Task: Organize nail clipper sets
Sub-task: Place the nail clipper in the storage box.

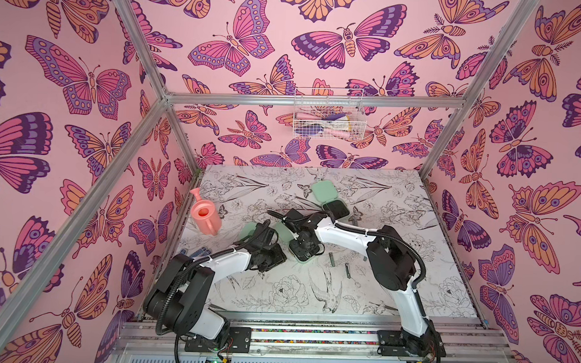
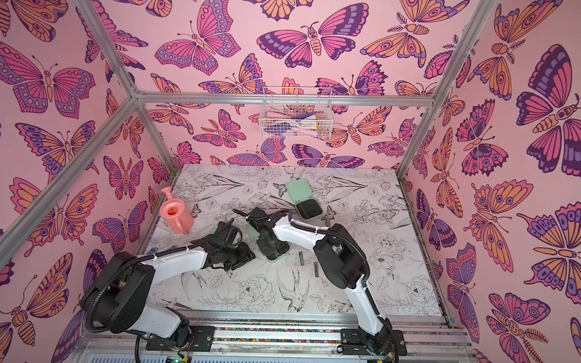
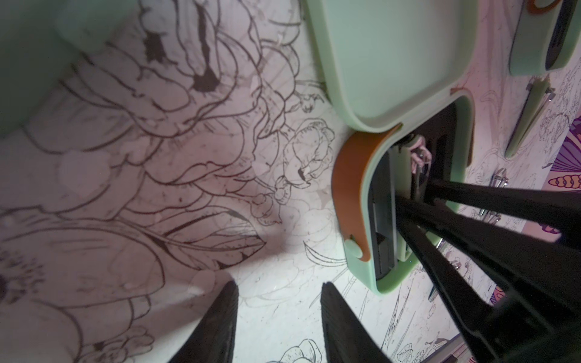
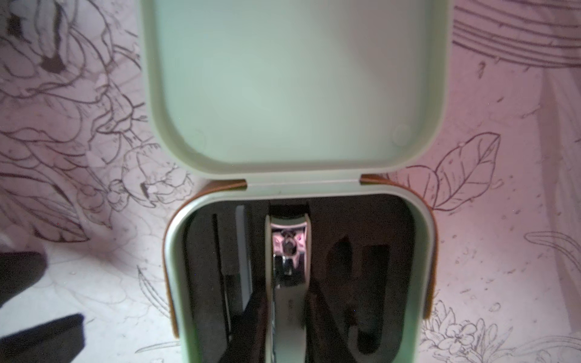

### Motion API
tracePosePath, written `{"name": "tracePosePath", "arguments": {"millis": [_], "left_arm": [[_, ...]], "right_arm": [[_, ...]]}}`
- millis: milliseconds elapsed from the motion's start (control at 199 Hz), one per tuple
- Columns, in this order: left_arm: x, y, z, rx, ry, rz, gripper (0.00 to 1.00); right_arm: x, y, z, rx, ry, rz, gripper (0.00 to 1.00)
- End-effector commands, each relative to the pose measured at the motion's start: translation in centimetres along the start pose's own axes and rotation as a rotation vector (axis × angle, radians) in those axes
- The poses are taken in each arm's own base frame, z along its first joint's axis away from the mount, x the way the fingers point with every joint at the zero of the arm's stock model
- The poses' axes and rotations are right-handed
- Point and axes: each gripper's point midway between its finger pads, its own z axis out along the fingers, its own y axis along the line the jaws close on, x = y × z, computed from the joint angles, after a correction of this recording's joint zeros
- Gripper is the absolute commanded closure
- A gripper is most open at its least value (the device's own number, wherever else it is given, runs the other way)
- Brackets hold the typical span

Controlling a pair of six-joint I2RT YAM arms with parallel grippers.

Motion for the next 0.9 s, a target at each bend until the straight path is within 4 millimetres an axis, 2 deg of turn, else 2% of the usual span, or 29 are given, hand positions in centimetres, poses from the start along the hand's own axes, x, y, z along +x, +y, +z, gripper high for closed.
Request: {"name": "tracePosePath", "arguments": {"millis": [0,397,683,899], "left_arm": [[2.4,4.3,1.1,-0.142,0.087,-0.038,0.54],[2.3,4.5,0.9,-0.136,0.094,-0.044,0.54],[2.1,4.5,0.6,-0.126,0.086,-0.047,0.54],[2.2,4.2,0.1,-0.120,0.082,-0.045,0.54]], "right_arm": [[6.3,-1.0,9.2,0.074,0.179,-0.025,0.91],[6.4,-1.6,10.5,0.115,0.163,0.004,0.92],[6.0,-1.3,8.6,0.094,0.183,-0.002,0.87],[7.6,-0.8,7.0,0.046,0.246,0.013,0.88]]}}
